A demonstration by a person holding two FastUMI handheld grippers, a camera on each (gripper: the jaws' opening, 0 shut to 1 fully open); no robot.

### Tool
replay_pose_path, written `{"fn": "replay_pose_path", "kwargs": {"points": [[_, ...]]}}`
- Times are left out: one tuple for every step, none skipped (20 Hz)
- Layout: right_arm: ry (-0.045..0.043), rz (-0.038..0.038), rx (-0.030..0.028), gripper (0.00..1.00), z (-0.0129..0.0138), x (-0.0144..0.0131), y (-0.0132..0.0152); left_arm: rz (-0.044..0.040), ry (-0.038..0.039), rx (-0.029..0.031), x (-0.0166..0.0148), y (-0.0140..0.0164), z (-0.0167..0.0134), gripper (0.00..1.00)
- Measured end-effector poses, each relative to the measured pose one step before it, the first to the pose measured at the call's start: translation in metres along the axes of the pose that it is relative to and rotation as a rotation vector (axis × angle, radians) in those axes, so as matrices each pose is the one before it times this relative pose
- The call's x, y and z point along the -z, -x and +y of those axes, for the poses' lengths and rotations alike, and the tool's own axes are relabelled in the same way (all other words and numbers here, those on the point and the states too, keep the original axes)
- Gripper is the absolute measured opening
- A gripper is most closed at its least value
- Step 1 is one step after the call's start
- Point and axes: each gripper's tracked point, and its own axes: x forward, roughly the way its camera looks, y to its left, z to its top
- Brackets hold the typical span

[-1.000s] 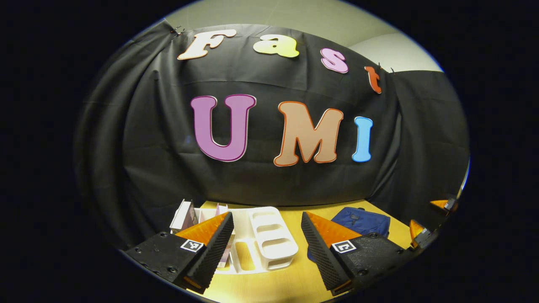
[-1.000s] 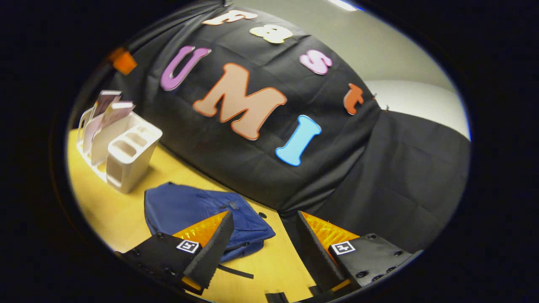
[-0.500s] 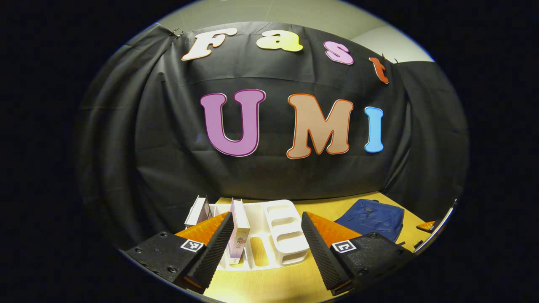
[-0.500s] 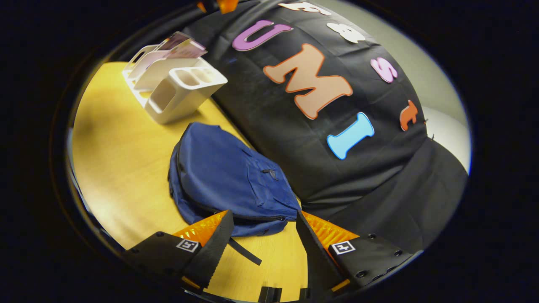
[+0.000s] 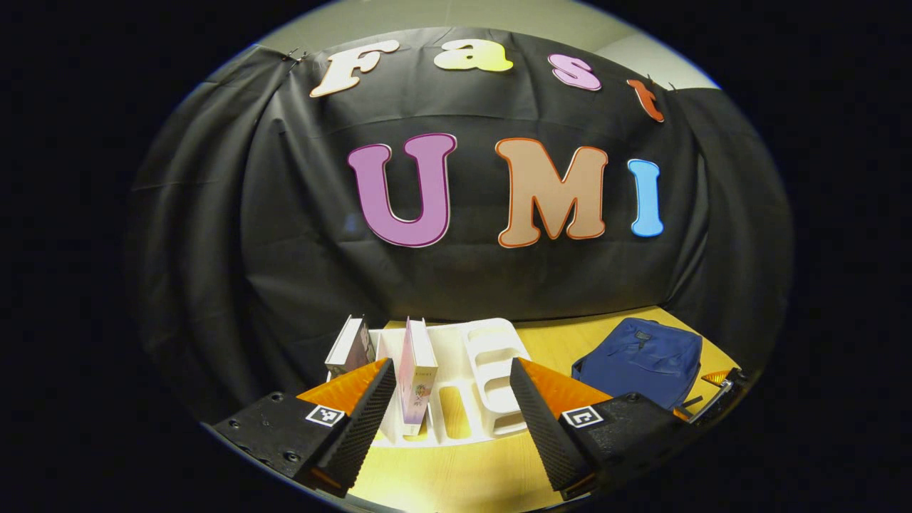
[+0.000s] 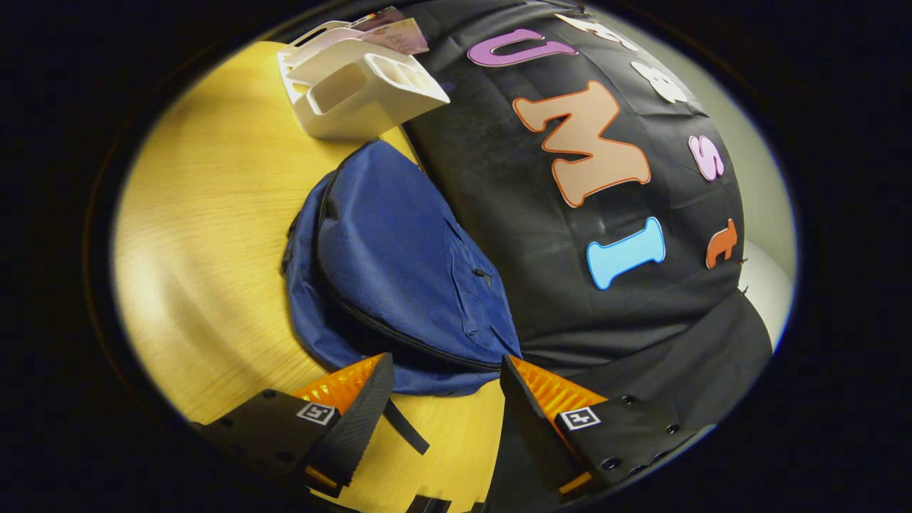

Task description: Open the schoolbag, grab two books from the bookshelf and put them into the schoolbag.

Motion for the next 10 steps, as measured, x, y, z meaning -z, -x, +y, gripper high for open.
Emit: {"fn": "replay_pose_path", "kwargs": {"points": [[0.01012, -0.00354, -0.00035, 1.0, 0.00025, -0.00102, -0.00411, 0.00297, 0.00206, -0.007, 0.00201, 0.00131, 0.00138, 0.95], [0.00938, -0.00509, 0.00329, 0.98, -0.00123, -0.00118, -0.00267, 0.00352, 0.00396, -0.00521, 0.00096, 0.00042, 0.0013, 0.94], [0.00876, -0.00507, 0.0043, 1.0, -0.00103, -0.00051, -0.002, 0.0059, 0.00452, -0.00361, 0.0024, -0.00065, 0.001, 0.94], [0.00472, -0.00488, 0.00135, 1.0, -0.0008, -0.00123, -0.0037, 0.00444, 0.00367, -0.00284, 0.00145, 0.00028, 0.00057, 0.94], [0.00174, -0.00507, 0.00089, 1.0, -0.00145, -0.00295, -0.00332, 0.00247, 0.00191, -0.00463, 0.00149, 0.00037, 0.00096, 0.94], [-0.00149, -0.00518, 0.00098, 0.98, -0.00171, -0.00132, -0.00299, 0.00176, -0.00004, -0.00574, -0.00009, 0.00002, 0.00061, 0.92], [-0.00373, -0.00626, -0.00027, 1.0, -0.00071, -0.00319, -0.00281, -0.00044, -0.00054, -0.00698, 0.00125, -0.00013, 0.00134, 0.92], [-0.00274, -0.0054, 0.00101, 1.0, -0.00047, -0.0022, -0.00363, -0.00039, 0.00173, -0.00457, -0.0004, -0.0005, 0.00048, 0.92], [-0.00067, -0.00626, 0.00169, 1.0, -0.00148, -0.00286, -0.00343, -0.00013, 0.0026, 0.00056, 0.00001, 0.00101, -0.00109, 0.94], [0.00054, -0.00625, 0.00022, 0.98, -0.00036, -0.00226, -0.00411, 0.00099, 0.00097, 0.00055, -0.00096, -0.00082, -0.00101, 0.94]]}}
